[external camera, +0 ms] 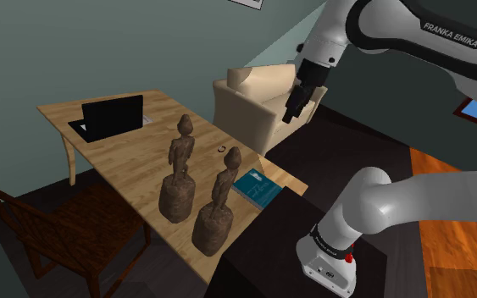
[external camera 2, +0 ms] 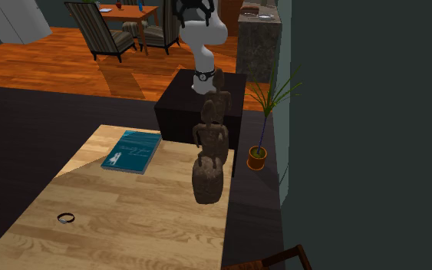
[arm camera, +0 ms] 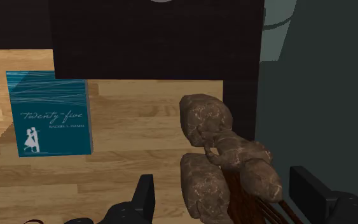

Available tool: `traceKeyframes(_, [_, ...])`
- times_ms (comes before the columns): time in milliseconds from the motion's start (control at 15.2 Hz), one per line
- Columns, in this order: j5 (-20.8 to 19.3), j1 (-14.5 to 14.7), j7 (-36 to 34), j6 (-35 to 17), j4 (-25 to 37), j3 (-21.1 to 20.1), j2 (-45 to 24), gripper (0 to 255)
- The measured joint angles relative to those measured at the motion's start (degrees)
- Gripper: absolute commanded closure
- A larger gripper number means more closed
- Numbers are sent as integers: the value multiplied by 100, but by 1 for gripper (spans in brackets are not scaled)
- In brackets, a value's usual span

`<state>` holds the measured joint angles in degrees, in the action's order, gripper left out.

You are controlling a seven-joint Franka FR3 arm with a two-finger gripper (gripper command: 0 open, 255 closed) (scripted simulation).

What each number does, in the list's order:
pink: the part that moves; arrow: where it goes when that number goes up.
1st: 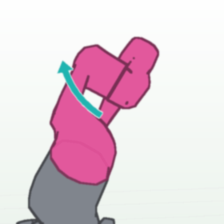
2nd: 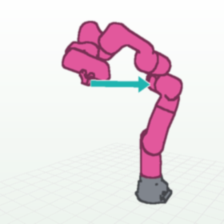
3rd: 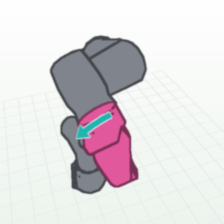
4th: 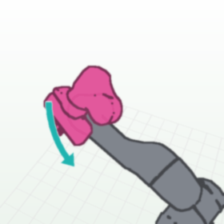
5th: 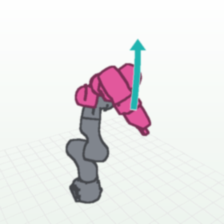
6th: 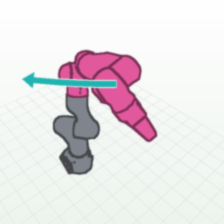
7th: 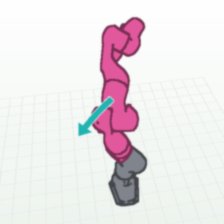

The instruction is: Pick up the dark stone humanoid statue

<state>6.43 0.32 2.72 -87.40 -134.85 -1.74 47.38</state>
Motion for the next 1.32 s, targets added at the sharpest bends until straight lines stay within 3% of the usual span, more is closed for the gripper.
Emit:
traceKeyframes(198, [-72,70,368,-239,-95,163,-135,0])
traceKeyframes(594, [-235,469,2095,-1232,-248,822,-896,0])
traceKeyframes(858, [-202,778,3374,-1910,-30,1295,-1775,0])
traceKeyframes(1320, [303,1366,5578,-2733,583,1823,-3282,0])
